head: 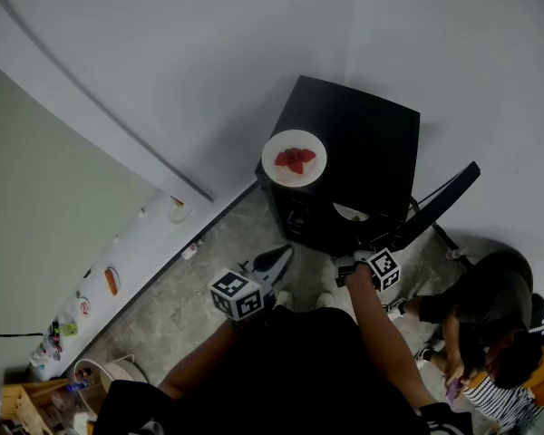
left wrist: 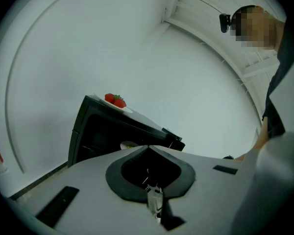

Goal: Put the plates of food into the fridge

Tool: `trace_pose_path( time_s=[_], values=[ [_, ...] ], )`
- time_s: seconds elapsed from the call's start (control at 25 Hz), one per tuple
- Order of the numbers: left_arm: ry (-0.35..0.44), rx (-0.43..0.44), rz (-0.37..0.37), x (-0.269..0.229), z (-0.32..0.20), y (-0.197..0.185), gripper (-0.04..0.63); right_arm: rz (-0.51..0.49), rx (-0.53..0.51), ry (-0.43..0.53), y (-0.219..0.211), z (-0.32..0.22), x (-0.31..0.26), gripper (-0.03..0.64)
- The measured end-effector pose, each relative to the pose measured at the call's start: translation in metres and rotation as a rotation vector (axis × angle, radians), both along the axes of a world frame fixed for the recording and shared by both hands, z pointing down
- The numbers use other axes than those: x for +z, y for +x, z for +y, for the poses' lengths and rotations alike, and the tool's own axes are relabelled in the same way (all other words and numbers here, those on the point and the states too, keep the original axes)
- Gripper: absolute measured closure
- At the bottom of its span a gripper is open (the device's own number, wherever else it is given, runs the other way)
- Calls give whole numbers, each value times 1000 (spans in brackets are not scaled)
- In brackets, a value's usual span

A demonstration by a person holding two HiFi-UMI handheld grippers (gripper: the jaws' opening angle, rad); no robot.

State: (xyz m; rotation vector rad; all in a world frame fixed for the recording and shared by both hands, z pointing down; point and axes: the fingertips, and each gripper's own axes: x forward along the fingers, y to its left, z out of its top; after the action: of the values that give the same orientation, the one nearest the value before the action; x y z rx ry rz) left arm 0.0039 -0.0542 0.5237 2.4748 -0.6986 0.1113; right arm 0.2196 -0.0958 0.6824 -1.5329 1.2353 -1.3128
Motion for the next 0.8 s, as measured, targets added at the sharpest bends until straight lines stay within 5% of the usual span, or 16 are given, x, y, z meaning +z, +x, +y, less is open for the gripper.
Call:
trace_pose_path(
  time_s=[0.36, 0.8],
  values=[
    [14, 1, 25, -3, 1, 2, 572, 171, -156, 88, -12, 21, -36, 591],
    [99, -5, 33, -19, 8, 7, 572, 538, -376, 244, -45, 41, -111, 592]
  ],
)
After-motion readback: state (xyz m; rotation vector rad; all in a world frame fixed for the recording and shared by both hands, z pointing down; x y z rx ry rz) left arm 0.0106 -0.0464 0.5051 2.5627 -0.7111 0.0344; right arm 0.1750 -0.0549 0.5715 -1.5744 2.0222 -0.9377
